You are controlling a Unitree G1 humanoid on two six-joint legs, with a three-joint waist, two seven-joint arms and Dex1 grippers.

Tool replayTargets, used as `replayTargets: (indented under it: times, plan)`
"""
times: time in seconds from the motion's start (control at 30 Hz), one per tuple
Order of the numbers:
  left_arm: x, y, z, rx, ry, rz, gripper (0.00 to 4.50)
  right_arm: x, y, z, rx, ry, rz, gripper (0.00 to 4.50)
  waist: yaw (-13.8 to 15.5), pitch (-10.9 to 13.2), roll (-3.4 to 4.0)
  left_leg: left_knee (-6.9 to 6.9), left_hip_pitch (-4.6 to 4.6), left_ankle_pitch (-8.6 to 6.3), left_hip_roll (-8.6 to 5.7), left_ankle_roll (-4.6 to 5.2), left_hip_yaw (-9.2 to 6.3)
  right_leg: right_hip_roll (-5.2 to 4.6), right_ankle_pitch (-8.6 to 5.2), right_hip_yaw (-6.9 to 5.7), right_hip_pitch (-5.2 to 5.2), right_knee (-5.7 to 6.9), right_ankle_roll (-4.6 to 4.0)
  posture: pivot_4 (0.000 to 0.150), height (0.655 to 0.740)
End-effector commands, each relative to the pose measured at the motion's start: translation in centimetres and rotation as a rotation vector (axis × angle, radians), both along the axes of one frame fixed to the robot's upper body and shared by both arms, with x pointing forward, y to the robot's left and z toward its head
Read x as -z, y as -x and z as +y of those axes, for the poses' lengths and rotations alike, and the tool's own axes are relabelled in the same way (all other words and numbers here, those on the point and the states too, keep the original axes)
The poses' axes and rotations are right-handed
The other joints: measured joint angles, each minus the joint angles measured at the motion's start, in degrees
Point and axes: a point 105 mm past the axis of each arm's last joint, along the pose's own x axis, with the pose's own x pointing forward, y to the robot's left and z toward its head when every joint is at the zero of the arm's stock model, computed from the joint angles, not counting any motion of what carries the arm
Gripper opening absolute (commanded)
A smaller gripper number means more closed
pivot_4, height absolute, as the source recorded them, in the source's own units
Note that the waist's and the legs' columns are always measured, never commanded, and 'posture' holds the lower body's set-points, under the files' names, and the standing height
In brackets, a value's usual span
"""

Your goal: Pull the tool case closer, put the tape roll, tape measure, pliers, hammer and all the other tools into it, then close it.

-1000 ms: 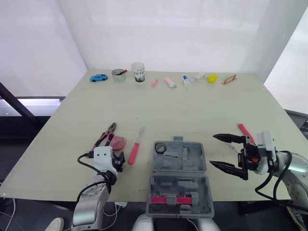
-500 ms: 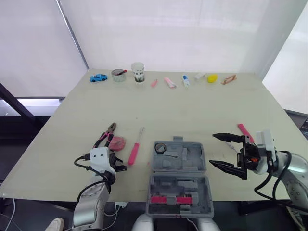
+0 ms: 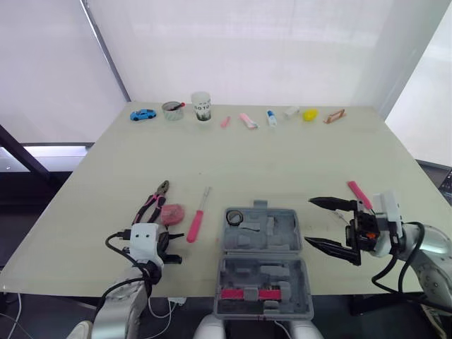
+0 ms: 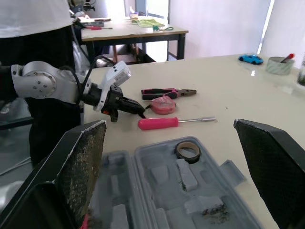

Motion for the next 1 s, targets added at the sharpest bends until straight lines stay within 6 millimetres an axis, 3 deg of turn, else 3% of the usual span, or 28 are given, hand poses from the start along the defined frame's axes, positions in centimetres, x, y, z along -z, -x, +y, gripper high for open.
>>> replayTargets:
  times: [0.03,0.4,0.67,0.8,1.0]
  plan:
    - [0.1,0.9,-0.9,0.094,-0.004,0.027,0.04,-1.1,0.6,0.4,-0.059,0.006,-0.039,4.50,0.05,0.00,0.01,0.00,0.01,0.00,0.00,0.00,-0.02,-0.05,0.00,0.01,-0.01,0.00,0.00,0.150,0.7400]
    - [-0.4,4.5,-0.3,0.231,-0.057,0.096,0.04,-0.7,0.9,0.7,-0.105,0.026,-0.026,4.50,0.04,0.06,0.07,-0.07,-0.01,-0.05,0.11,0.05,-0.05,-0.14,-0.01,0.03,-0.07,-0.12,0.01,0.150,0.7400]
    - [-0.5,7.4,-1.5,0.327,-0.057,0.148,0.04,-0.3,1.0,1.0,-0.121,0.036,-0.030,4.50,0.01,0.15,0.09,-0.11,-0.04,-0.06,0.14,0.06,-0.03,-0.21,-0.02,0.05,-0.10,-0.20,0.02,0.150,0.7400]
    - [-0.8,9.4,-0.5,0.364,-0.111,0.185,0.04,-0.2,0.9,1.0,-0.130,0.052,-0.030,4.50,0.04,0.21,0.10,-0.12,-0.05,-0.06,0.15,0.06,-0.05,-0.22,-0.03,0.03,-0.18,-0.20,0.03,0.150,0.7400]
    - [-1.0,10.3,-0.5,0.384,-0.108,0.184,0.04,-0.2,0.8,0.8,-0.130,0.060,-0.031,4.50,0.10,0.35,0.16,-0.14,-0.06,-0.07,0.14,0.05,-0.04,-0.28,-0.11,0.03,-0.22,-0.21,0.16,0.150,0.7400]
